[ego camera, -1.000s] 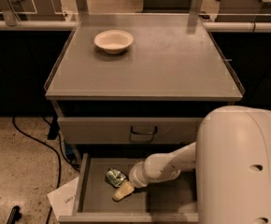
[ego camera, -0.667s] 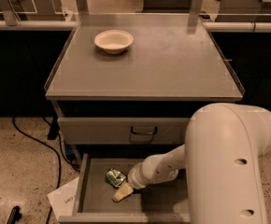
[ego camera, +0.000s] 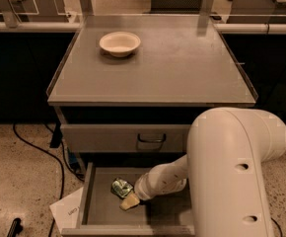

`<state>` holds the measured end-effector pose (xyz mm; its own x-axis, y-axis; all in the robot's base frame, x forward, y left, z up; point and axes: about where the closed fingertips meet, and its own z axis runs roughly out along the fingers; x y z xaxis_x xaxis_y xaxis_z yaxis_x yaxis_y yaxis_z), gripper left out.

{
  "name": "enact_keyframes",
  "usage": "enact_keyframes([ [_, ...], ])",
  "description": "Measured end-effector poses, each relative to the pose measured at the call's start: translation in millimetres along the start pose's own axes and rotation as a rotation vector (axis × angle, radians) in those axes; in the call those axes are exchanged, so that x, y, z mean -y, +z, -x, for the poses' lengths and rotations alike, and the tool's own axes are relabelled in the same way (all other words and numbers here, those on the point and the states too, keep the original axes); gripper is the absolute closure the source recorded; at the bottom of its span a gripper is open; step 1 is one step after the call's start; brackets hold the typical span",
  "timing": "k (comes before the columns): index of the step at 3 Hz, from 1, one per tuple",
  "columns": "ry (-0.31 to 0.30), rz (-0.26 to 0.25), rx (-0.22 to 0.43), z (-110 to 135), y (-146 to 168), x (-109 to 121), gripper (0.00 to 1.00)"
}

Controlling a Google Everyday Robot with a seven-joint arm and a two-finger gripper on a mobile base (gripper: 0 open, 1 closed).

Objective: Pick green can from middle drawer and place on counter

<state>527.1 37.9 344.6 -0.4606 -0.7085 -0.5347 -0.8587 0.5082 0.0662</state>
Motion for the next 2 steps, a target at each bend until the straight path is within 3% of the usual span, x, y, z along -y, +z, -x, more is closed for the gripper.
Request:
enact_keyframes([
  [2,0.0,0.0,0.0,0.0,0.0,0.0,0.66],
])
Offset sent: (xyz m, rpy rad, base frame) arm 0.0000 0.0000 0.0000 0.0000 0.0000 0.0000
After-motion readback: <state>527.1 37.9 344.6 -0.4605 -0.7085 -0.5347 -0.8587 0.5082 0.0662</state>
